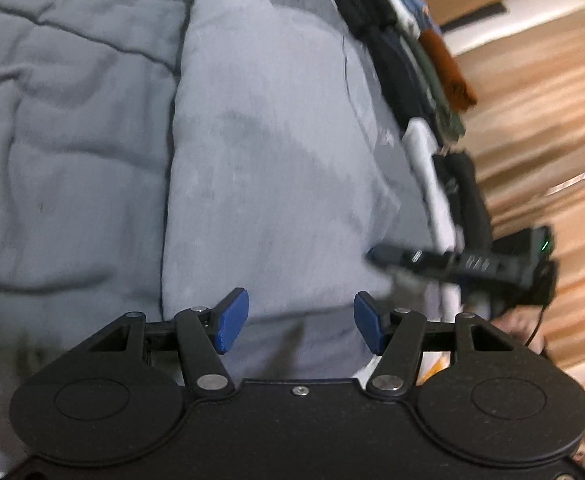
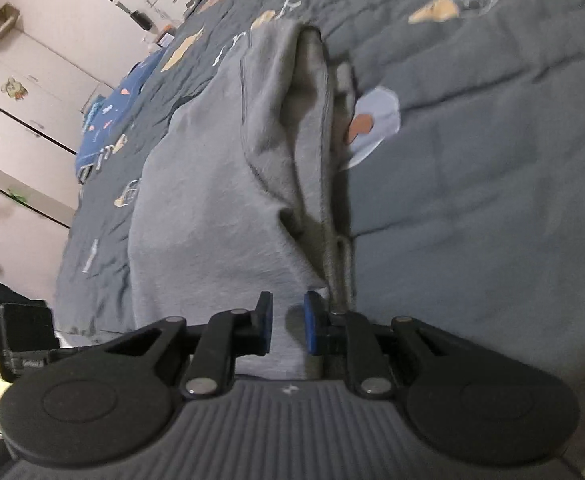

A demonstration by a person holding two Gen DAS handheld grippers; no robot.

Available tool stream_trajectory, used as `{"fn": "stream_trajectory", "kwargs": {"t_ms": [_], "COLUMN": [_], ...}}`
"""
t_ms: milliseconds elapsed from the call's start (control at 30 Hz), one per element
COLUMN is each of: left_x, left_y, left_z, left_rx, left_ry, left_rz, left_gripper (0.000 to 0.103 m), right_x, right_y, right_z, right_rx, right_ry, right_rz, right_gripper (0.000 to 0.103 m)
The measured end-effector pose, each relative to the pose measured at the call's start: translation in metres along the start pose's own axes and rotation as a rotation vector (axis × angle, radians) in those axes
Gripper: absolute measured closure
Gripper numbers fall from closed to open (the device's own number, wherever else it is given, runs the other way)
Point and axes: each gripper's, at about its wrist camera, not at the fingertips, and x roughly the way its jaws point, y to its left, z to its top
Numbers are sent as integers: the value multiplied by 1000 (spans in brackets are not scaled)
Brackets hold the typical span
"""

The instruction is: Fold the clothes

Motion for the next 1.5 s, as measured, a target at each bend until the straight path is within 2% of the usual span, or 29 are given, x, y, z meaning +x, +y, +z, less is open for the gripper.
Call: {"fn": "stream_trajectory", "kwargs": {"t_ms": [67, 200, 367, 500, 700, 833, 1000, 1267, 1300, 1367, 1400, 1433, 1500], "left_x": [-5, -24, -45, -55, -58, -44, -10, 26, 29, 35, 37, 39, 38], "left_y": [-6, -18, -21, -16, 3, 20, 37, 63, 64, 64, 63, 60, 52], "left_z": [-1, 8, 28, 51, 120, 164, 200, 223, 224, 229, 231, 233, 235], "left_rx": [26, 48, 53, 59, 38, 25, 22, -26, -22, 4, 20, 45, 113], "left_ry": [-9, -80, -190, -254, -318, -332, -300, -228, -228, -204, -189, -185, -192], "left_rz": [0, -76, -99, -28, 93, 160, 211, 195, 187, 182, 182, 184, 191], "left_gripper": [45, 38, 36, 36, 36, 36, 36, 36, 39, 55, 75, 83, 92], "right_x": [-9, -27, -18, 5, 27, 32, 40, 47, 48, 50, 52, 55, 65], "right_y": [4, 12, 25, 32, 39, 50, 56, 61, 62, 62, 62, 60, 55], "right_z": [0, 8, 26, 42, 50, 52, 55, 57, 56, 55, 54, 52, 49], "right_rx": [-12, -14, -7, -5, 8, -17, -19, -18, -19, -17, -16, -16, -5], "right_ry": [-33, -136, -228, -233, -246, -272, -268, -257, -255, -250, -249, -247, -221], "right_rz": [13, 103, 156, 118, 84, 102, 109, 108, 108, 106, 103, 100, 86], "right_gripper": [86, 84, 71, 68, 68, 68, 67, 67, 67, 67, 67, 66, 67]}}
